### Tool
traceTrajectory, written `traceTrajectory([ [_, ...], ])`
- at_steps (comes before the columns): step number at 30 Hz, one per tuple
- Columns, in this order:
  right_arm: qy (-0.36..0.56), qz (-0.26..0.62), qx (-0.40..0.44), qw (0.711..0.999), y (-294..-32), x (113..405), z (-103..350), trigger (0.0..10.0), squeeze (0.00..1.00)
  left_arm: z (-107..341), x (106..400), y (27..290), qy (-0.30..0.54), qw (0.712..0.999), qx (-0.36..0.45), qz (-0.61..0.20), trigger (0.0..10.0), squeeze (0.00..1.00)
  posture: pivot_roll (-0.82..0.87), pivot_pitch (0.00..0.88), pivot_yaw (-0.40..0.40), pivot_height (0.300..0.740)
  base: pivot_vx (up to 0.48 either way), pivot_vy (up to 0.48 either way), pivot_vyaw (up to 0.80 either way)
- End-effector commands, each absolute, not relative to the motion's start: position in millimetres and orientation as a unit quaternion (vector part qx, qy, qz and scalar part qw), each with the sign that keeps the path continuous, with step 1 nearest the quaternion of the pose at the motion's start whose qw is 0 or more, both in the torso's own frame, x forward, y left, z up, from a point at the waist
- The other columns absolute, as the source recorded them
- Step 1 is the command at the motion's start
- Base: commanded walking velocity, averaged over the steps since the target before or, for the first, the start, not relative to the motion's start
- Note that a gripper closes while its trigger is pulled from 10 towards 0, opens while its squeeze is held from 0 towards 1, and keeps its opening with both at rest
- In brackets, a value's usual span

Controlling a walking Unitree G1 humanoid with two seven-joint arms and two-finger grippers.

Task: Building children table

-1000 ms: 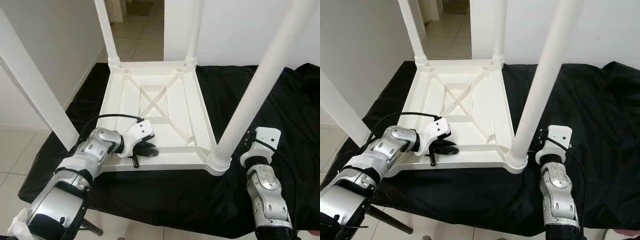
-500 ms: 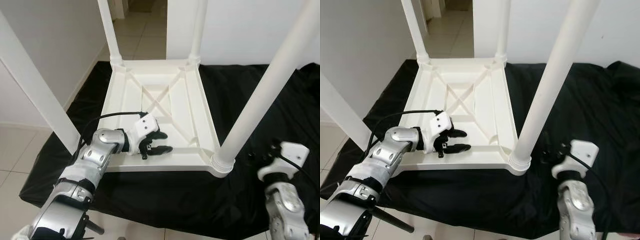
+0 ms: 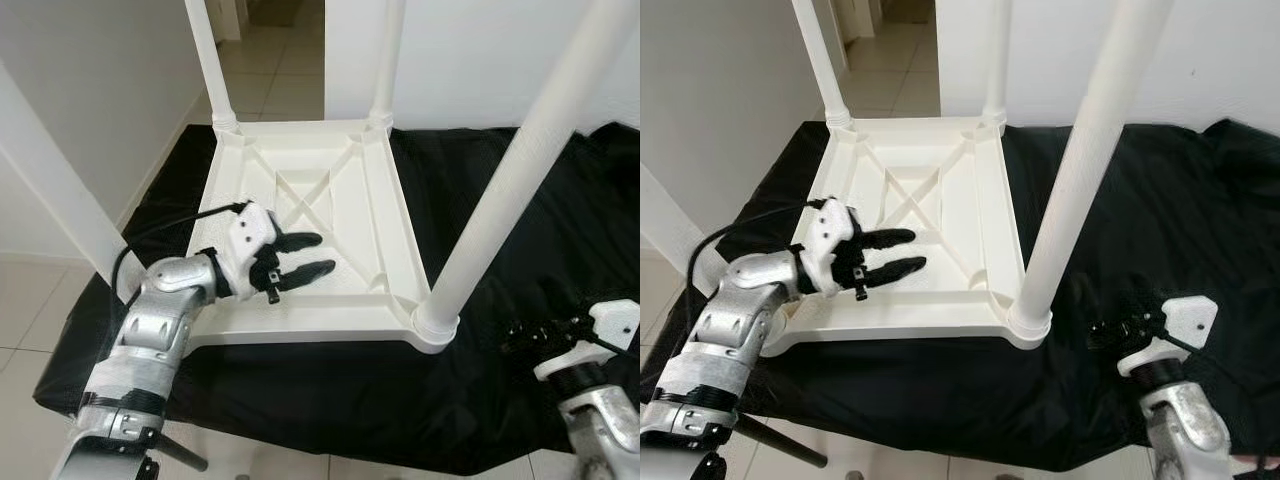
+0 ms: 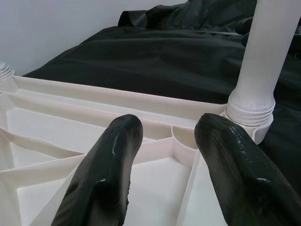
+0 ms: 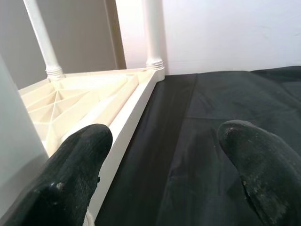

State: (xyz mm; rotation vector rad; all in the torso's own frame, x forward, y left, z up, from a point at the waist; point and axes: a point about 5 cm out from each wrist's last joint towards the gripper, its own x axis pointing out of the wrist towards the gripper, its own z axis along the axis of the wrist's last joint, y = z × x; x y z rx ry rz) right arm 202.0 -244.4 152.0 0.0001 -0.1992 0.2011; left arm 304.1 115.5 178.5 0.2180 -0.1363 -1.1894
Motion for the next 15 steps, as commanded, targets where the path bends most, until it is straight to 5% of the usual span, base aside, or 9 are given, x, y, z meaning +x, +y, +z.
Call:
traceTrajectory([
  [1,-0.074,0.184,0.006,0.980,-237,197,155,10.0,0.00,189,310,121,-0.084,0.874,0.084,-0.471,10.0,0.00,-0.12,0.000,0.075,0.740,0.000,0.000,0.00],
  [10,-0.002,0.360,-0.017,0.933,-229,181,162,10.0,0.00,195,314,102,-0.084,0.885,0.066,-0.454,10.0,0.00,-0.13,0.000,0.075,0.740,0.000,0.000,0.00],
  [15,-0.003,0.387,-0.029,0.922,-225,186,166,10.0,0.00,194,313,98,-0.078,0.883,0.073,-0.456,10.0,0.00,-0.12,0.000,0.058,0.740,0.000,0.000,0.00],
])
